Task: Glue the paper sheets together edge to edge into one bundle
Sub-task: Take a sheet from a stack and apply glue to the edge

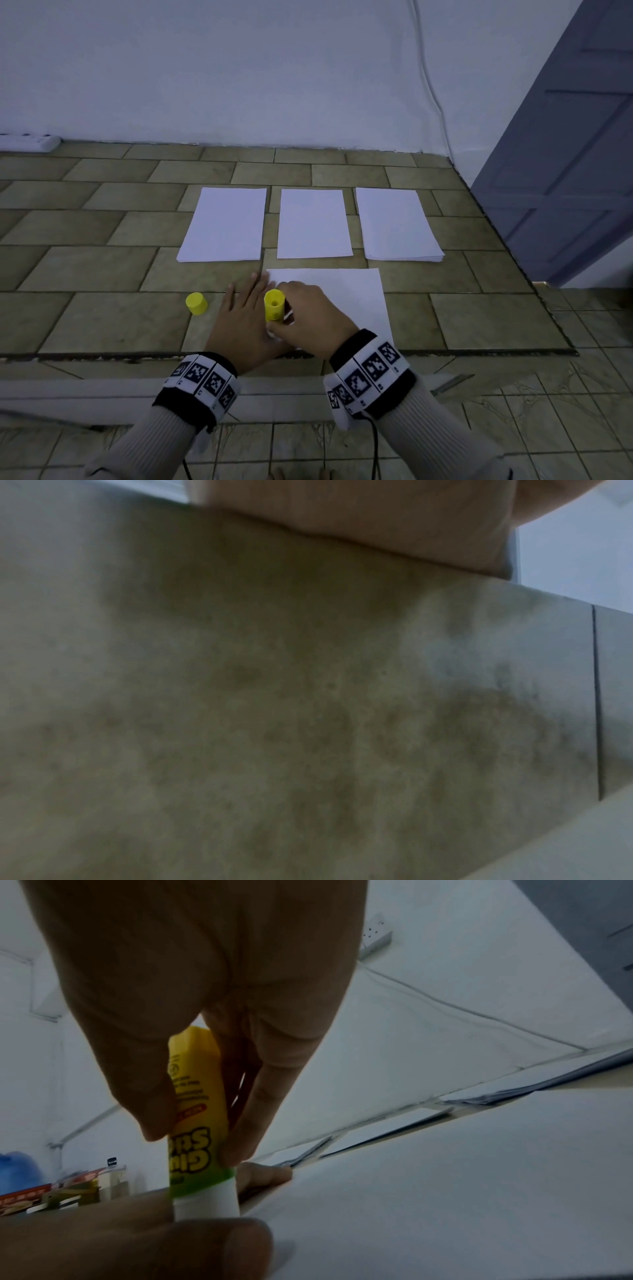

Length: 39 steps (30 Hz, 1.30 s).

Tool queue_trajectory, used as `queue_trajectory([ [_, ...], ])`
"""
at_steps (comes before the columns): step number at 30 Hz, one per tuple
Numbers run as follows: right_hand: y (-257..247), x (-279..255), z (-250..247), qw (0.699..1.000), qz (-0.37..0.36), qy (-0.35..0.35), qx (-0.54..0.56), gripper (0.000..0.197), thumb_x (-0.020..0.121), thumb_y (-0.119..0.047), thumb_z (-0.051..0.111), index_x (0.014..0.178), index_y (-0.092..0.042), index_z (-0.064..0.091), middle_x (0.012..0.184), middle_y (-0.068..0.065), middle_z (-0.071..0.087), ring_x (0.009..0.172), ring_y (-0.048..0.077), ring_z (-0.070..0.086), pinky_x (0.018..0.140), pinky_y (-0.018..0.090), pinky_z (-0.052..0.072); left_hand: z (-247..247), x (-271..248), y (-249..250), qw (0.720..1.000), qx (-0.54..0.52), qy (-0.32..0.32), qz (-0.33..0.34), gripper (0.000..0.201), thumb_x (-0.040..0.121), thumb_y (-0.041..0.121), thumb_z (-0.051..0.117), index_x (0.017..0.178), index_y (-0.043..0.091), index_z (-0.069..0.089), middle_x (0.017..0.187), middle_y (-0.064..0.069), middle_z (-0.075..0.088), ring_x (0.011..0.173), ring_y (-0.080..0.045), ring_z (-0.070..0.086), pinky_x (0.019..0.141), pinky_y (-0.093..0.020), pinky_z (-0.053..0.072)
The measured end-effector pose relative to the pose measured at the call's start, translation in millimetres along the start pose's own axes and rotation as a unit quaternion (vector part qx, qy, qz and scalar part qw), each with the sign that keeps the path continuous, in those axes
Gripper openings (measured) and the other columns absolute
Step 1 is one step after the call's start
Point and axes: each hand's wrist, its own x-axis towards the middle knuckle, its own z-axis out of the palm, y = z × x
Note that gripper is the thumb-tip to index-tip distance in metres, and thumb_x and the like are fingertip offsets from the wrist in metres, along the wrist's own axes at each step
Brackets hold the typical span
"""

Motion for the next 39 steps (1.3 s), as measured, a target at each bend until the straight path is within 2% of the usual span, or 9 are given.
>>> queue_trajectory([
  [2,-0.1,1.7,0.3,1.000,-0.002,-0.003,-0.013,0.027,0.083,-0.024,0.068,0.102,-0.009,0.055,0.105,0.012,0.061,0.095,0.025,0.056,0.081,0.035,0.047,3.1,0.4,-3.1,1.000,0.009,-0.004,0.001,0.103,0.079,0.083,0.018,0.146,0.008,0.042,0.158,-0.011,0.026,0.147,-0.028,0.022,0.115,-0.059,0.021],
  [6,4.2,-4.3,-7.6,1.000,-0.019,0.009,0.002,0.022,0.081,-0.017,0.069,0.085,-0.018,0.047,0.093,0.009,0.060,0.082,0.020,0.054,0.074,0.035,0.049,-0.4,-0.5,2.0,1.000,-0.005,0.024,-0.011,0.112,0.072,0.088,0.015,0.150,0.011,0.033,0.162,-0.006,0.016,0.150,-0.022,0.009,0.120,-0.052,0.007],
  [8,11.9,-10.0,-14.7,1.000,-0.017,0.011,-0.002,0.019,0.079,-0.016,0.069,0.083,-0.012,0.050,0.089,0.008,0.059,0.079,0.020,0.055,0.074,0.039,0.051,-4.5,-1.4,4.4,0.999,-0.014,0.023,-0.023,0.120,0.064,0.092,0.021,0.152,0.011,0.026,0.163,-0.004,0.012,0.150,-0.019,0.005,0.120,-0.049,0.002],
  [15,61.0,-45.9,-50.3,0.999,-0.005,0.037,0.034,0.018,0.079,-0.025,0.067,0.082,-0.009,0.060,0.085,0.006,0.063,0.075,0.018,0.061,0.068,0.041,0.054,-6.8,-2.8,3.6,0.999,-0.008,0.004,-0.038,0.135,0.053,0.102,0.004,0.155,0.014,0.015,0.163,0.003,0.000,0.149,-0.013,-0.005,0.121,-0.047,-0.004],
  [19,83.9,-67.0,-67.5,0.996,0.002,0.075,0.043,0.013,0.075,-0.015,0.073,0.072,-0.011,0.062,0.081,0.002,0.065,0.072,0.015,0.063,0.067,0.037,0.055,-7.3,-2.5,3.8,0.999,0.005,-0.009,-0.040,0.135,0.052,0.101,0.000,0.155,0.015,0.010,0.163,0.004,-0.006,0.149,-0.012,-0.010,0.121,-0.045,-0.007],
  [24,101.6,-81.4,-80.6,0.992,0.058,0.115,0.016,0.011,0.072,-0.012,0.072,0.072,-0.013,0.061,0.078,0.001,0.066,0.072,0.016,0.062,0.069,0.042,0.053,-9.7,-2.9,6.1,0.999,-0.002,-0.012,-0.041,0.136,0.050,0.102,-0.002,0.155,0.015,0.009,0.163,0.004,-0.006,0.149,-0.012,-0.012,0.120,-0.044,-0.008],
  [29,88.4,-71.8,-79.6,0.995,0.014,0.101,0.023,0.012,0.075,-0.010,0.074,0.077,-0.009,0.062,0.080,0.003,0.065,0.072,0.014,0.061,0.068,0.036,0.053,-9.1,-3.1,5.9,0.999,-0.005,-0.003,-0.038,0.137,0.051,0.101,-0.002,0.155,0.014,0.011,0.163,0.003,-0.003,0.149,-0.013,-0.008,0.121,-0.046,-0.005],
  [33,56.1,-45.5,-61.5,0.996,0.006,0.051,0.073,0.031,0.079,-0.020,0.076,0.104,-0.014,0.059,0.091,-0.001,0.067,0.077,0.009,0.066,0.071,0.028,0.057,-5.7,-2.4,4.2,0.999,-0.012,0.010,-0.035,0.135,0.054,0.101,0.004,0.155,0.012,0.012,0.163,0.002,0.002,0.150,-0.015,-0.003,0.121,-0.047,-0.002],
  [39,20.8,-8.8,-24.8,0.996,-0.045,-0.013,0.082,0.027,0.078,-0.015,0.076,0.099,-0.010,0.059,0.097,0.005,0.064,0.086,0.015,0.063,0.078,0.037,0.056,-0.8,-0.1,3.3,0.999,-0.013,0.019,-0.029,0.131,0.058,0.100,0.007,0.155,0.012,0.016,0.163,-0.002,0.007,0.150,-0.018,0.003,0.120,-0.051,0.005],
])
